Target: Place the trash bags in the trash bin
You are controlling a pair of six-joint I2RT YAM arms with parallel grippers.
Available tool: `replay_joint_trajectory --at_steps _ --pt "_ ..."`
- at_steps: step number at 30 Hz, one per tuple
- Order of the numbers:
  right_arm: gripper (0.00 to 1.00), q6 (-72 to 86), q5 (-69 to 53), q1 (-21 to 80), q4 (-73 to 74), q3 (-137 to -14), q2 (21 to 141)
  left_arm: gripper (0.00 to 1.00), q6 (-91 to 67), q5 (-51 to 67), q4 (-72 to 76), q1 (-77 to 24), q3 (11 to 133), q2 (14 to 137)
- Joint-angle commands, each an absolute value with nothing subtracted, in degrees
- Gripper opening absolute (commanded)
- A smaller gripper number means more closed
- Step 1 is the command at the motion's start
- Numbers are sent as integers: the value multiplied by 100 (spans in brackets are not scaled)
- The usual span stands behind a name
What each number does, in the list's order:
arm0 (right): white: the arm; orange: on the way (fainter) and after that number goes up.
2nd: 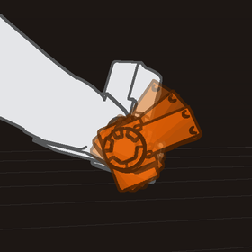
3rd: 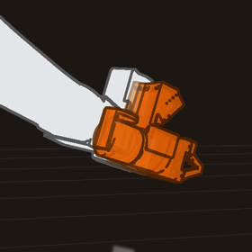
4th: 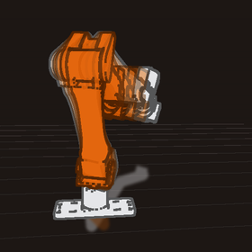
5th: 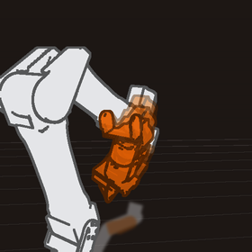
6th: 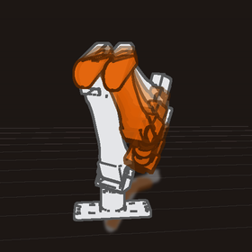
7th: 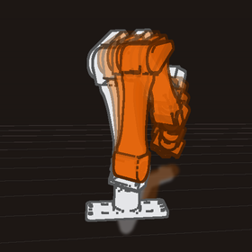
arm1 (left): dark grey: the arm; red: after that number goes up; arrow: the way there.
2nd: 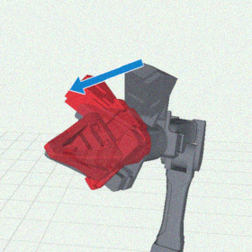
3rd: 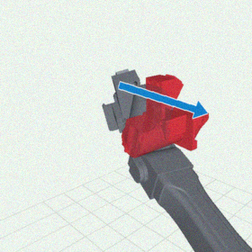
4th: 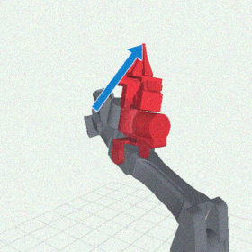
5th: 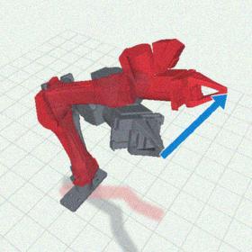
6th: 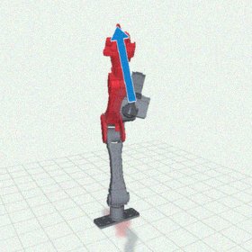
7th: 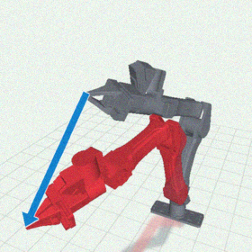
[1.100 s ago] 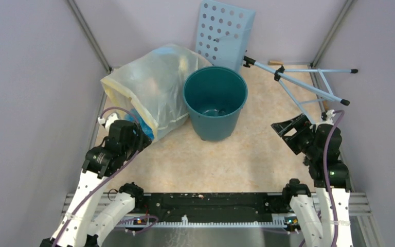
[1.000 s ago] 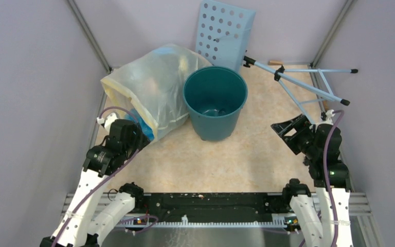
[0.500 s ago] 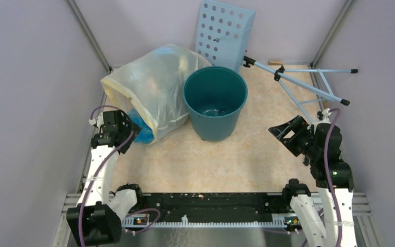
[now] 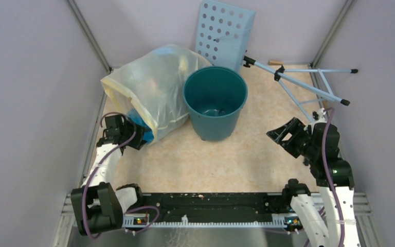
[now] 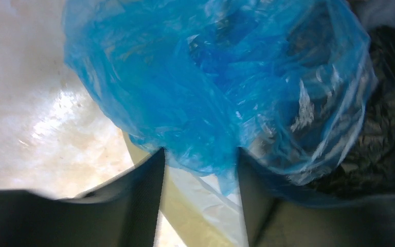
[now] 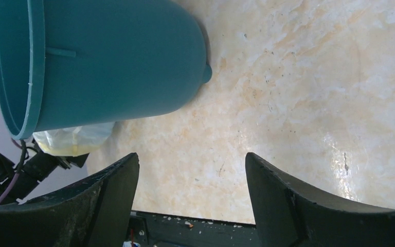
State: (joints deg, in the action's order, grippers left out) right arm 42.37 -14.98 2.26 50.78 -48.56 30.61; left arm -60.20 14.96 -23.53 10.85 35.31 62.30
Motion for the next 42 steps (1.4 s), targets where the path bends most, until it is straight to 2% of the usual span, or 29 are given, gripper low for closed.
replay_joint_trajectory --at_steps 1,3,12,16,24,26,29,34,38,42 --pt "73 4123 -1436 305 5013 -5123 3128 29 -6198 1482 -2181 1131 3510 6244" --pt "72 4099 -1397 323 5031 -5179 3157 2 -5988 772 -2728 1155 3843 6034" --pt "66 4221 -1538 422 4845 -5380 3431 0 -5766 -2450 -4839 1139 5295 4724" --pt "64 4162 -1332 501 4990 -5710 3706 0 -5403 -3069 -5419 1103 6296 4642" --pt "61 3957 -994 817 4866 -6179 4402 0 -4639 -1649 -5325 1107 7290 3738" --pt "61 3957 -775 817 4787 -6323 4549 0 -4314 -973 -5052 1101 7456 3565" --pt "59 4073 -1096 825 4313 -6399 4790 0 -3967 632 -4255 1107 7495 3327" --pt "61 4257 -1433 1061 3619 -6385 5160 0 -4406 2610 -3352 1108 7755 3693" --pt "62 4306 -1386 1259 3302 -6506 5372 0 -5265 3292 -1785 1125 7647 3831" --pt "65 4192 -1182 1425 3103 -6737 5580 0 -5699 4346 -1244 1125 7922 4515"
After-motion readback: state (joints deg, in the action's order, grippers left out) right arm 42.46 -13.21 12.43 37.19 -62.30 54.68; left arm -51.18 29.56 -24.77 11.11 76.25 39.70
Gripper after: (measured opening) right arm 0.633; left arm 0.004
